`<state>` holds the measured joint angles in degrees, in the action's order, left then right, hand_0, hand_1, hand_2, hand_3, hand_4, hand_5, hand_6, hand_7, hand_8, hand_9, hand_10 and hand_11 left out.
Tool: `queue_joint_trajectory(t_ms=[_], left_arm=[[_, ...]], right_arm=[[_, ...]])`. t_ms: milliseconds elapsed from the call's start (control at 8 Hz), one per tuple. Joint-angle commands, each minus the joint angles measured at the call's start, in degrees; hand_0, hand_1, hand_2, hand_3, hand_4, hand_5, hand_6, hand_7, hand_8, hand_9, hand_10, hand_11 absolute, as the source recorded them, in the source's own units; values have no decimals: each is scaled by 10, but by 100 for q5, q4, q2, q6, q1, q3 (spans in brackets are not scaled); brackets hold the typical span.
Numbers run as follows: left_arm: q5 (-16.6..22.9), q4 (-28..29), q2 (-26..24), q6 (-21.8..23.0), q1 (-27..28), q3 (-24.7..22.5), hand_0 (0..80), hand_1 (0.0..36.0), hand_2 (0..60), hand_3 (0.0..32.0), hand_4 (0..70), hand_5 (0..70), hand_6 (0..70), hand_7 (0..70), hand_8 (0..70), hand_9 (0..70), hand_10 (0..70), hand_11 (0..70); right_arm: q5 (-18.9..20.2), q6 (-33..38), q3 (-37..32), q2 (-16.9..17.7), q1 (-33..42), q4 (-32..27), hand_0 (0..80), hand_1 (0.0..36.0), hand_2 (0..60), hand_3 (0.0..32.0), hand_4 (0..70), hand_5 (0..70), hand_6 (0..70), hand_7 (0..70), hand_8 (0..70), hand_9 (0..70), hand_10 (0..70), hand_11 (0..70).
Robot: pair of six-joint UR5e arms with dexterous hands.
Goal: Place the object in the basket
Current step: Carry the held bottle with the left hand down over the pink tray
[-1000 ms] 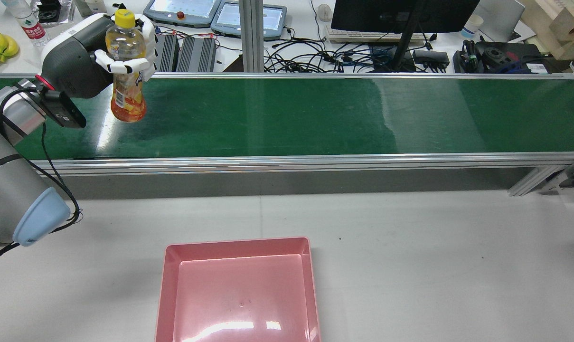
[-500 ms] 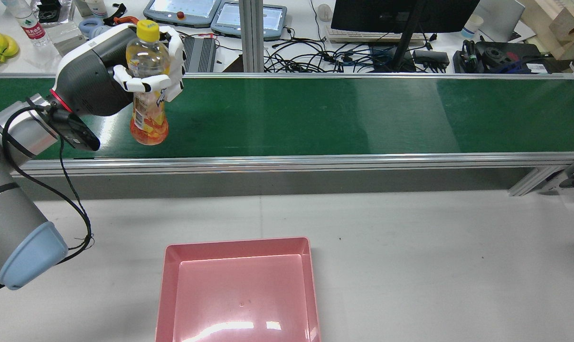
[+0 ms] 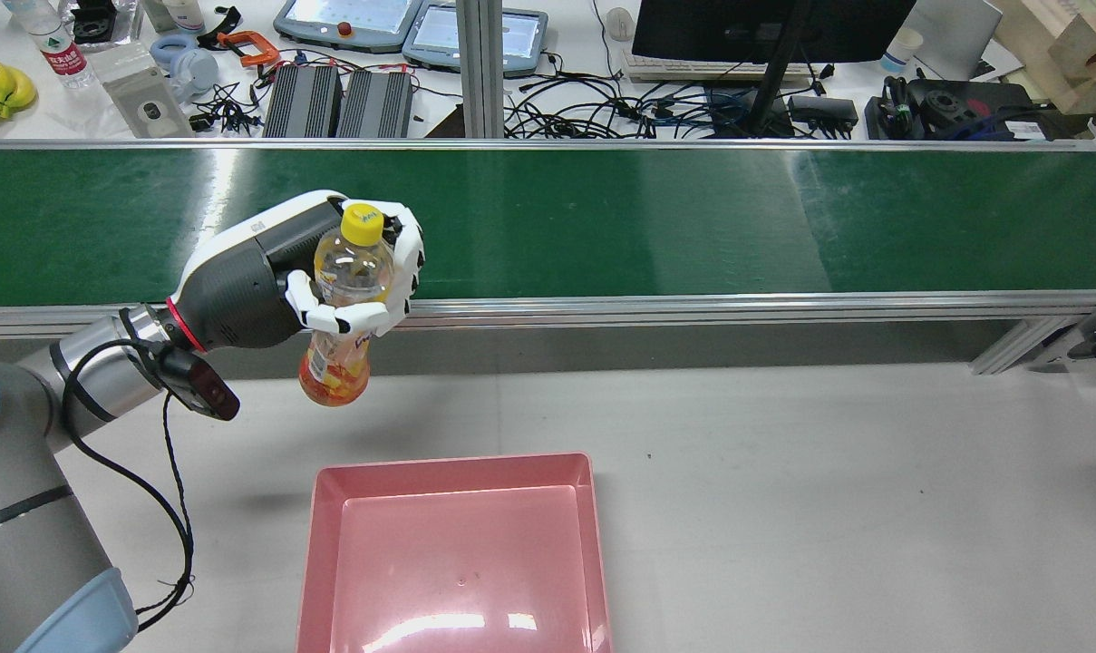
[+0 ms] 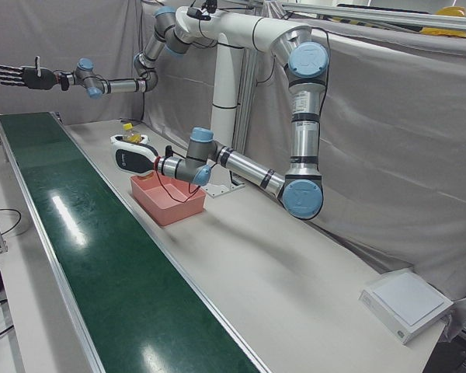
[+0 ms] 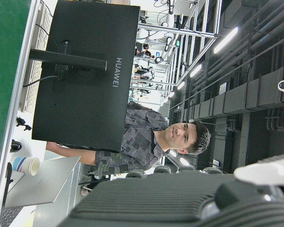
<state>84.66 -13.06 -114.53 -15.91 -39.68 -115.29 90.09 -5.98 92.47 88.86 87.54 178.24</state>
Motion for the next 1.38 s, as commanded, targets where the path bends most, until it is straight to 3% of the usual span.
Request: queue_joint_trajectory(t_ms=[0, 500, 625, 750, 875, 1000, 1125, 1250], left_arm=[[-36, -4, 18, -517, 872, -99, 614, 284, 600, 0, 700, 700, 700, 700, 700, 700, 700, 700], [-46, -83, -61, -624, 1375, -99, 634, 264, 600, 0, 700, 700, 700, 700, 700, 700, 700, 700], [-46, -57, 0, -624, 1384, -99, 661, 211, 600, 0, 700, 700, 700, 700, 700, 700, 700, 700], [-20, -48, 9, -650, 1367, -116, 800, 80, 0, 0, 700, 700, 599, 700, 607, 700, 574, 700], [-37, -74, 27, -668, 1358, -299, 800, 88, 0, 0, 211, 634, 289, 700, 363, 566, 462, 664], [24, -39, 35, -633, 1393, -310, 779, 100, 0, 0, 62, 440, 202, 602, 251, 427, 395, 573], [68, 5, 27, -624, 1411, -310, 744, 111, 0, 0, 10, 334, 106, 344, 121, 226, 244, 375], [147, 5, 18, -624, 1402, -310, 712, 122, 0, 0, 11, 26, 8, 76, 0, 1, 13, 43]], right_arm=[[0, 0, 8, 0, 0, 0, 0, 0, 0, 0, 0, 0, 0, 0, 0, 0, 0, 0], [0, 0, -1, 0, 0, 0, 0, 0, 0, 0, 0, 0, 0, 0, 0, 0, 0, 0], [0, 0, -1, 0, 0, 0, 0, 0, 0, 0, 0, 0, 0, 0, 0, 0, 0, 0], [0, 0, -1, 0, 0, 8, 0, 0, 0, 0, 0, 0, 0, 0, 0, 0, 0, 0], [0, 0, -1, 0, 0, 0, 0, 0, 0, 0, 0, 0, 0, 0, 0, 0, 0, 0], [0, -8, -1, 0, 0, 0, 0, 0, 0, 0, 0, 0, 0, 0, 0, 0, 0, 0], [0, 0, -1, 0, 0, 0, 0, 0, 0, 0, 0, 0, 0, 0, 0, 0, 0, 0], [0, 0, 8, 0, 0, 0, 0, 0, 0, 0, 0, 0, 0, 0, 0, 0, 0, 0]])
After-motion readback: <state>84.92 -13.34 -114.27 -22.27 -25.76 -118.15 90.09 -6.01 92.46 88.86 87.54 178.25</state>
